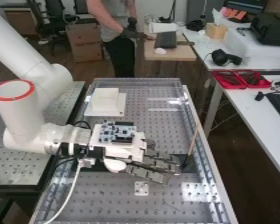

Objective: Grab the pcb board and place it in the clear container

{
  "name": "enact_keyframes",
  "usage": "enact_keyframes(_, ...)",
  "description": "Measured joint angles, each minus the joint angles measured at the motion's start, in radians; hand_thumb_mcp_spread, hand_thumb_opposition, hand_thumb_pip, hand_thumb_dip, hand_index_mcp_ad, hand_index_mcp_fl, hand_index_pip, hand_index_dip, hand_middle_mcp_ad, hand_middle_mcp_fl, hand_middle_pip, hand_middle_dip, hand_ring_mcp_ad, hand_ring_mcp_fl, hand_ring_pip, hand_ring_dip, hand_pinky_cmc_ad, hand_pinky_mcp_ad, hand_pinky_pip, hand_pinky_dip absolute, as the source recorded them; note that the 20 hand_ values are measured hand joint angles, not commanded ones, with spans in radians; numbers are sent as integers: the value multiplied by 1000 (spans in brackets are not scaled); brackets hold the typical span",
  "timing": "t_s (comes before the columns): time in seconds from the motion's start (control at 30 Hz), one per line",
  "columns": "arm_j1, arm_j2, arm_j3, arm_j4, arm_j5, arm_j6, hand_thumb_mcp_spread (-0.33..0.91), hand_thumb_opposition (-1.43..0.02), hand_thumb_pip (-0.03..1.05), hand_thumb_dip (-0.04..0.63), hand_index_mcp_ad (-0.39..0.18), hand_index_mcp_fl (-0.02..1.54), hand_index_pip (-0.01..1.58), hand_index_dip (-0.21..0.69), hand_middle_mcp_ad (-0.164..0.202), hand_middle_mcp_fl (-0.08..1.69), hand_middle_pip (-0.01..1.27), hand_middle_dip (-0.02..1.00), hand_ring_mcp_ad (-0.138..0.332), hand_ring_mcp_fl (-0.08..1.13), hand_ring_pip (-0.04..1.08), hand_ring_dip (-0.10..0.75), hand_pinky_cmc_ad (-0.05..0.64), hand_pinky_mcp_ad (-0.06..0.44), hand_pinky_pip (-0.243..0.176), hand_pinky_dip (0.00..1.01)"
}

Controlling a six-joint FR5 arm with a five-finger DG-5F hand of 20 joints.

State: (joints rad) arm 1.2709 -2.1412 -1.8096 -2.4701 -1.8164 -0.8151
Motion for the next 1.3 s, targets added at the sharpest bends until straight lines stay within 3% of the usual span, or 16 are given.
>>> enact_keyframes(0.8, 0, -15, 18, -13, -7, -5, 609, -845, 443, 243, -220, 206, 1454, 154, 59, 37, 145, 147, 96, 14, 96, 44, 312, 147, -59, 185)
enact_keyframes(0.97, -1, -20, 24, -14, -9, -4, 660, -845, 480, 253, -220, 335, 1539, 140, 59, 37, 145, 147, 96, 14, 96, 44, 312, 147, -59, 185)
enact_keyframes(1.3, -2, -23, 26, -5, -11, 3, 709, -845, 461, 251, -218, 417, 1485, 141, 59, 37, 145, 147, 98, 14, 96, 44, 312, 148, -59, 185)
